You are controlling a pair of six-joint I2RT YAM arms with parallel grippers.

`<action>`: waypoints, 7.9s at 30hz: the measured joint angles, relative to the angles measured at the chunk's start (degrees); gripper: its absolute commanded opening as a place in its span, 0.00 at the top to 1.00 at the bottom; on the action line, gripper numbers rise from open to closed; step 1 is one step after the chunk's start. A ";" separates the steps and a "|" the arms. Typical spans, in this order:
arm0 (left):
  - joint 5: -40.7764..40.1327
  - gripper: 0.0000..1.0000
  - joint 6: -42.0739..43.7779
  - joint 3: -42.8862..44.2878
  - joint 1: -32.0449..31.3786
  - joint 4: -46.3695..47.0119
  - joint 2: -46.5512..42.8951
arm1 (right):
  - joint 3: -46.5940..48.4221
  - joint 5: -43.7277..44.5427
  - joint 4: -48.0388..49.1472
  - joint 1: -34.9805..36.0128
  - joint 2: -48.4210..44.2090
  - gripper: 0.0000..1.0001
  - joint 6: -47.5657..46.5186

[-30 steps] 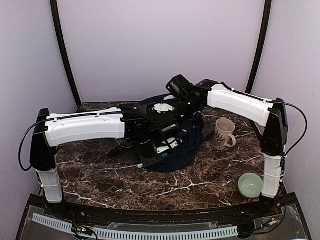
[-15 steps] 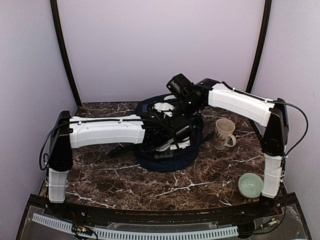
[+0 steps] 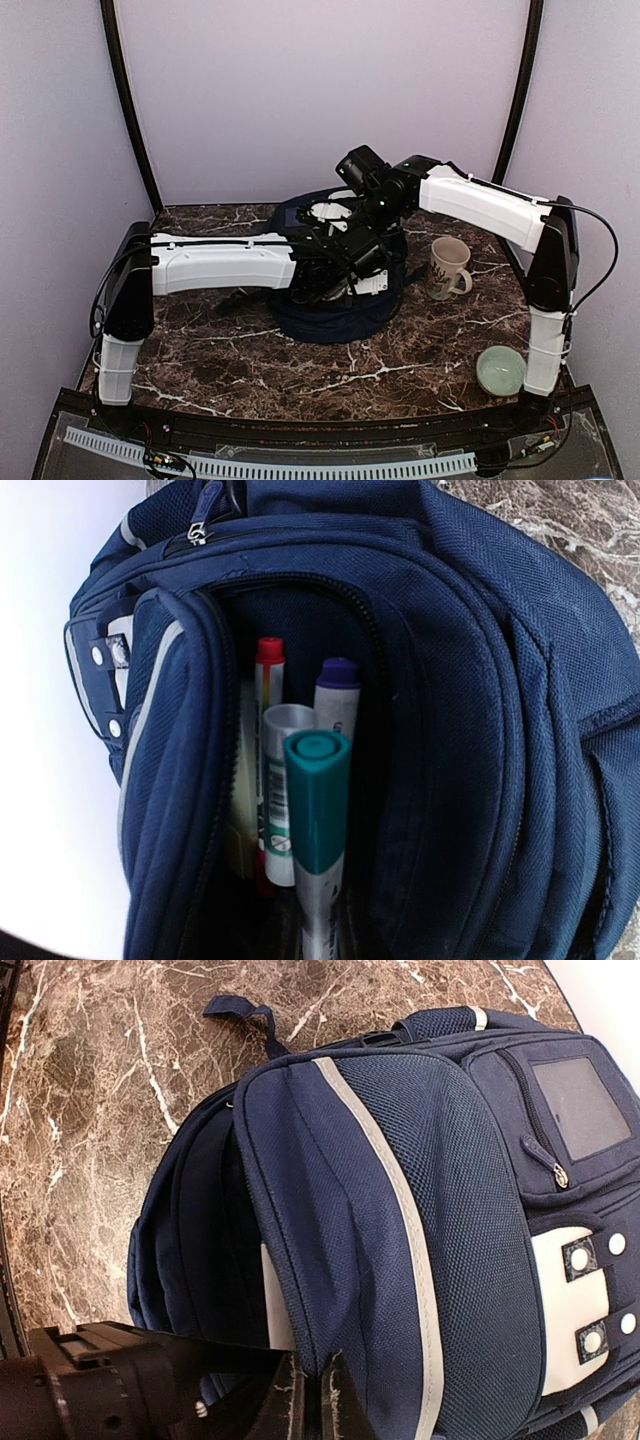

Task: Pack the student bag
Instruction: Place the pen in the upper front pocket of the bag, then put down the upper front pocket of the student bag, then hold the student bag at the center of the board, then grab the upper front pocket of the student bag, then zip the upper front pocket of the bag in the student bag, then grab the student bag from the center of the board.

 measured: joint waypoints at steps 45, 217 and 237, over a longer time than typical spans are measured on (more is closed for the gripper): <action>-9.49 0.59 -13.40 -16.79 -11.74 3.63 -13.70 | -2.16 -1.81 1.77 -1.09 -0.02 1.00 0.04; 44.65 0.59 -32.70 -41.55 8.98 32.96 -31.32 | -8.17 -8.50 14.29 -13.38 -2.32 0.41 11.80; 30.23 0.56 -13.14 -36.26 8.98 29.97 -19.12 | -15.04 -2.40 12.98 -21.16 0.81 0.39 14.99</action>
